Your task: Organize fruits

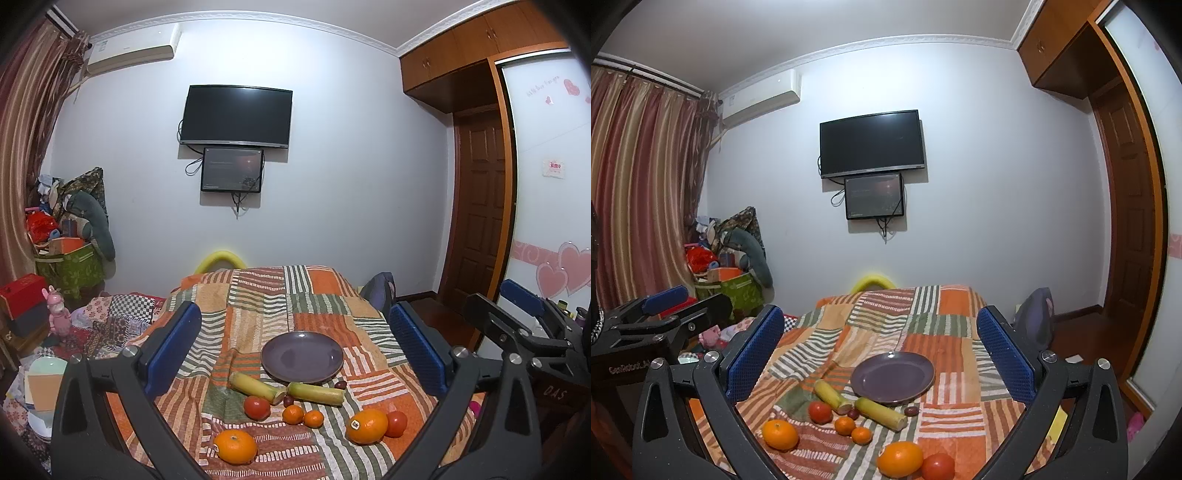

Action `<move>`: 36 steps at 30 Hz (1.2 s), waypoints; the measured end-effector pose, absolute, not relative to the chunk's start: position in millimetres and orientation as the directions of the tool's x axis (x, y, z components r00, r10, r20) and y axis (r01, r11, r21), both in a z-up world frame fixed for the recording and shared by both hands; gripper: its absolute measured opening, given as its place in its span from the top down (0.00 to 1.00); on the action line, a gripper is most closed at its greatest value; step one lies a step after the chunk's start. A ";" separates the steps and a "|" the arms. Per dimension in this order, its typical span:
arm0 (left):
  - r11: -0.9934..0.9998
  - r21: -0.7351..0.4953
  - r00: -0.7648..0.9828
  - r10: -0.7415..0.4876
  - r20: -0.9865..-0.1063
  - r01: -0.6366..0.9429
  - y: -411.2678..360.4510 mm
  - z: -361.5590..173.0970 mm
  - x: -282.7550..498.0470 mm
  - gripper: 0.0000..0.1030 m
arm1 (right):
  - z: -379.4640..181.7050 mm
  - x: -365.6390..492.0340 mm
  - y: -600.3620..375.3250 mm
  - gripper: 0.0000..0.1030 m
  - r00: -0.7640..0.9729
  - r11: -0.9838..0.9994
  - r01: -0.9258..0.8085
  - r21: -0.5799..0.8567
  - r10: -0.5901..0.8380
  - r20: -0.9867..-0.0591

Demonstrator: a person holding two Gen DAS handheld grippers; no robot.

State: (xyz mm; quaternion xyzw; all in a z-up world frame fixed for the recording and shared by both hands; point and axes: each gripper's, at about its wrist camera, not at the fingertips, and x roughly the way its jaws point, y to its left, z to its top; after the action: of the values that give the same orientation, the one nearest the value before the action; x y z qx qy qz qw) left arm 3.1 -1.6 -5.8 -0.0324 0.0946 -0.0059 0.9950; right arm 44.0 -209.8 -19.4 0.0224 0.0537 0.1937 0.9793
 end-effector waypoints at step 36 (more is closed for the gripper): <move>1.000 -0.007 0.799 -0.022 -0.601 0.022 69.2 -99.0 89.0 0.34 | -115.0 129.0 -215.2 0.49 0.729 0.899 -0.435 0.056 0.388 -0.563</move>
State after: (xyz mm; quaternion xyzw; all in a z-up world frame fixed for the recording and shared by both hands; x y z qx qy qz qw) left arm 89.0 69.2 -99.0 0.0003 0.3170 -0.0115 0.9483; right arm 129.0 -215.2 -115.0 -0.0399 0.2938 0.2216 0.9290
